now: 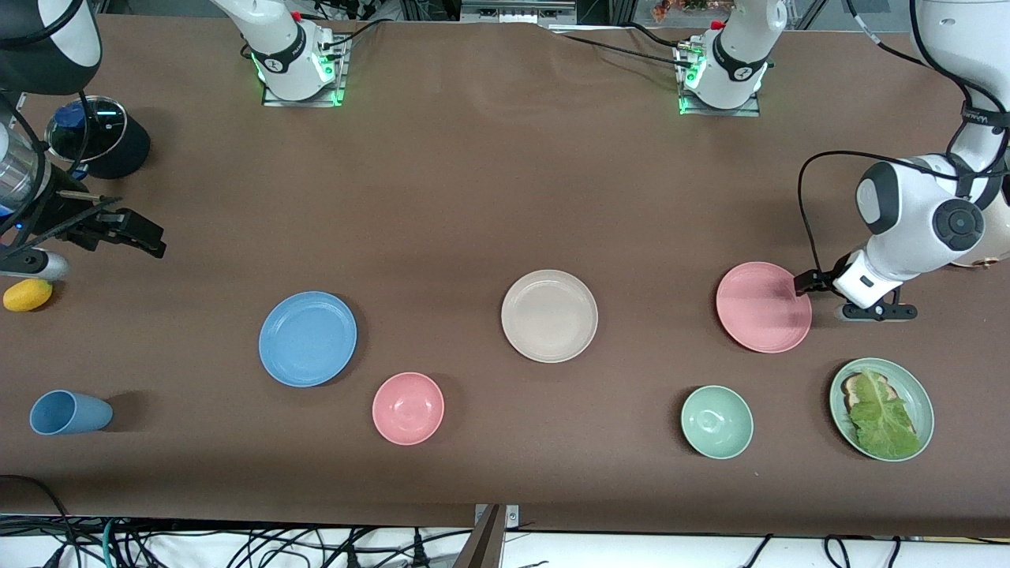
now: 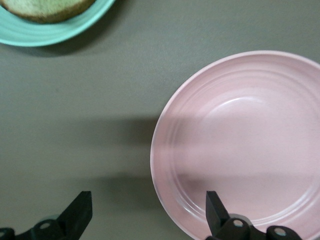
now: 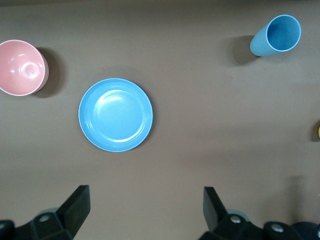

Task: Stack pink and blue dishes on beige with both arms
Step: 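Move the left gripper down to the rim of the pink plate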

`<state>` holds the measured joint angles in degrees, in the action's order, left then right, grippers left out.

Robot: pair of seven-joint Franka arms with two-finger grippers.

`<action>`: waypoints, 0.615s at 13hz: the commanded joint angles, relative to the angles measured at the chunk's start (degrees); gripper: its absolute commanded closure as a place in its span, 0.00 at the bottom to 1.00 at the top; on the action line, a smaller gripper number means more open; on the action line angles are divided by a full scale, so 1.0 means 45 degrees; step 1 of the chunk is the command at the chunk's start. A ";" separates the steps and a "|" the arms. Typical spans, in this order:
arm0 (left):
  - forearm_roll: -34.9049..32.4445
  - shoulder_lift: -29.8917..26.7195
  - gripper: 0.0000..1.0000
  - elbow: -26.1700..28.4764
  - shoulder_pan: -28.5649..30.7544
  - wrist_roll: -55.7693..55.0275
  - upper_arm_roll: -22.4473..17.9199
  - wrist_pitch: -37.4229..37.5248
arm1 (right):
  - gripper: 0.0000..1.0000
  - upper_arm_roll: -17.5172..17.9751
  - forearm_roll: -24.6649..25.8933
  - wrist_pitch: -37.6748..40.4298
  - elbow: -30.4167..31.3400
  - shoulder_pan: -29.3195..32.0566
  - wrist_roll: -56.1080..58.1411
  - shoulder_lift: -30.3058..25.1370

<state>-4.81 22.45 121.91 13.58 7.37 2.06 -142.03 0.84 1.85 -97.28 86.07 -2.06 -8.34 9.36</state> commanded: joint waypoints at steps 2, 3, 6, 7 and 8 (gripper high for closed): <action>-0.0046 0.0693 0.00 -0.0138 0.0361 -0.0055 0.0109 -0.0331 | 0.00 0.0068 -0.0235 0.0192 -0.0104 0.0165 0.0251 -0.0009; -0.0006 0.0733 0.00 -0.0177 0.0361 -0.0113 0.0109 -0.0331 | 0.00 0.0068 -0.0235 0.0192 -0.0104 0.0165 0.0251 -0.0009; 0.0150 0.0987 0.07 -0.0334 0.0245 -0.0853 0.0109 -0.0331 | 0.00 0.0010 -0.0235 0.0212 -0.0104 0.0165 0.0271 0.0030; 0.0150 0.1084 0.29 -0.0353 0.0225 -0.0991 0.0128 -0.0331 | 0.00 0.0009 -0.0235 0.0212 -0.0104 0.0165 0.0271 0.0030; 0.0170 0.1143 0.47 -0.0353 0.0224 -0.0993 0.0129 -0.0331 | 0.00 0.0009 -0.0235 0.0212 -0.0104 0.0165 0.0271 0.0030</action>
<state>-4.64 26.41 121.45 14.69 3.90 2.44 -143.46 0.69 1.85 -97.12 86.11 -1.98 -8.27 9.49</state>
